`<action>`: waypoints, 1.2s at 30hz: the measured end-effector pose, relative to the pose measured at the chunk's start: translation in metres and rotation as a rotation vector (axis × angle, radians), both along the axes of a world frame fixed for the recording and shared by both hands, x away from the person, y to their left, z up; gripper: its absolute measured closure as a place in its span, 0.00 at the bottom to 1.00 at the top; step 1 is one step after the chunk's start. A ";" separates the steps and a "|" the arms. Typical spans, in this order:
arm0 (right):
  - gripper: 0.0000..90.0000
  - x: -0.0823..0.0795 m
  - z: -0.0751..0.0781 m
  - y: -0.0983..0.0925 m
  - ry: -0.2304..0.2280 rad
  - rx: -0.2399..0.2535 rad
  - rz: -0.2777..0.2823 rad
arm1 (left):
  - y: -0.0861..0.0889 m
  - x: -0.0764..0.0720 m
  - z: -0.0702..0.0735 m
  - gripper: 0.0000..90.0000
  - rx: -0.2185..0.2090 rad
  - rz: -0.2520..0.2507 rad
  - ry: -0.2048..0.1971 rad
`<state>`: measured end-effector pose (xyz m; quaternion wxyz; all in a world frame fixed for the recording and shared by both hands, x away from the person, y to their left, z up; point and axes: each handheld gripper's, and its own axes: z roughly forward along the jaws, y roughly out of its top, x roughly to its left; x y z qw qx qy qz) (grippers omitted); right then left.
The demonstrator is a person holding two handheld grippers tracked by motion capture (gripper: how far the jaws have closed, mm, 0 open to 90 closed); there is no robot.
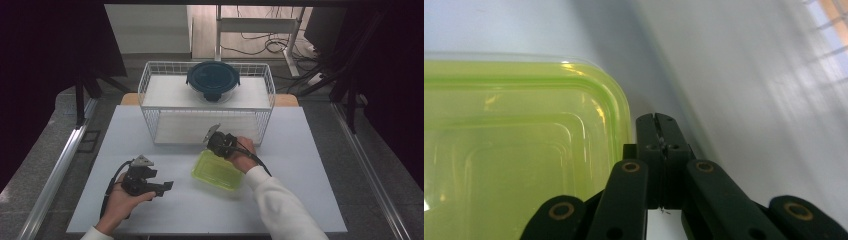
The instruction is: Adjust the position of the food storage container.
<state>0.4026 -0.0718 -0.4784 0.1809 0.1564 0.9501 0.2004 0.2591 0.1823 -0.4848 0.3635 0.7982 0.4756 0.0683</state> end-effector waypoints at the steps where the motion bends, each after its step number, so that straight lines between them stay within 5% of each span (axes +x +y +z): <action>1: 0.99 -0.003 0.000 0.001 0.008 0.003 0.011 | 0.000 0.000 0.000 0.25 -0.001 0.000 0.000; 8: 0.99 -0.026 0.000 0.012 0.042 -0.001 0.099 | 0.000 0.000 0.000 0.25 0.001 -0.003 0.001; 21: 0.99 -0.041 -0.001 0.012 0.073 0.036 0.128 | 0.000 0.001 -0.001 0.25 -0.004 0.005 0.006; 27: 0.99 -0.044 0.011 -0.006 0.028 0.101 0.077 | 0.002 0.001 -0.002 0.25 -0.006 0.018 0.008; 36: 0.99 -0.062 0.034 -0.072 0.019 0.258 -0.095 | 0.001 0.002 -0.001 0.24 -0.019 0.021 0.004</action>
